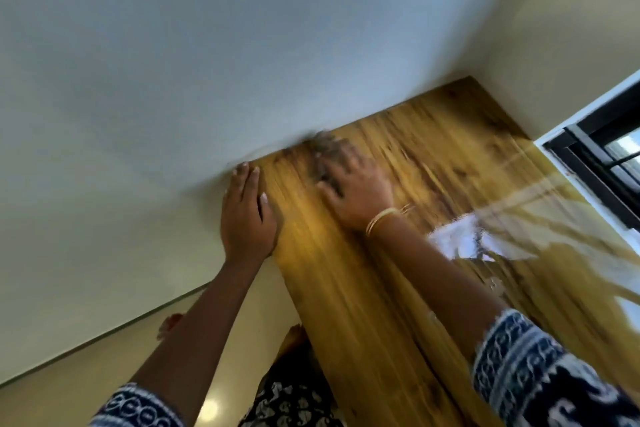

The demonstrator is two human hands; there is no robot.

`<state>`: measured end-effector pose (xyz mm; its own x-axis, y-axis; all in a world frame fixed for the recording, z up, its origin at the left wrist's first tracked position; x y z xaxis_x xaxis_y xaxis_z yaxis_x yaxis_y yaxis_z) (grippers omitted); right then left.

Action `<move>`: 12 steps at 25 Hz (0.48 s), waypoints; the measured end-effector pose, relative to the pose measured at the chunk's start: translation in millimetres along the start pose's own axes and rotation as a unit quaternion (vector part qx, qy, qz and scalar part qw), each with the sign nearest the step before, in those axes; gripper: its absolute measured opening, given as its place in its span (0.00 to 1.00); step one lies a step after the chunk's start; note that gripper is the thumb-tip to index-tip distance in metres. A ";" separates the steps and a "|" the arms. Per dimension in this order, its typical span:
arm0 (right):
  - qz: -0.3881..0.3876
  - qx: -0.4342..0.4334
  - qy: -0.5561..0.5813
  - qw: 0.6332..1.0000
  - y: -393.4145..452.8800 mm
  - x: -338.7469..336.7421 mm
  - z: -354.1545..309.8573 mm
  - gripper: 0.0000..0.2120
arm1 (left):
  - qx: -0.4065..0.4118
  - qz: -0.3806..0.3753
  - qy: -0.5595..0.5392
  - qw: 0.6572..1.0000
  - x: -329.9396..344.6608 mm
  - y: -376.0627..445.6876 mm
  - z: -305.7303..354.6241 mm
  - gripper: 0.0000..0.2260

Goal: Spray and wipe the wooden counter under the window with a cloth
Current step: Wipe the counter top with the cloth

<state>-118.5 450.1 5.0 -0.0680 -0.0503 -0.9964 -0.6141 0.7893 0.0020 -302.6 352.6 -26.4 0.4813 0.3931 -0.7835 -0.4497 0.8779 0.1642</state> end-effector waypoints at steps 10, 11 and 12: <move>0.038 0.385 0.047 0.921 0.5 -24.3 121.3 0.26 | 0.165 -0.074 0.108 0.978 -32.0 5.2 -48.3 0.26; 0.028 0.396 0.045 0.917 11.1 -20.8 105.5 0.28 | 0.160 -0.069 0.110 0.979 -34.0 6.1 -52.2 0.26; 0.021 0.366 0.032 0.930 23.6 -18.2 77.5 0.28 | 0.157 -0.064 0.110 0.979 -35.8 6.4 -54.9 0.25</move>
<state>-70.8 517.1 16.6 -0.1410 -0.0275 -0.9896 0.0890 0.9952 -0.0403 -364.0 329.2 -30.2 0.3302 0.2358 -0.9140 -0.1255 0.9707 0.2051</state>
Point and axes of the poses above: each hand's wrist, its own y-axis towards the middle knuckle, its own x-axis out of the palm, z = x × y, the point moved 4 cm from there along y, towards the middle knuckle, and after that the axes turned 6 degrees about -x, right-handed, at the moved point
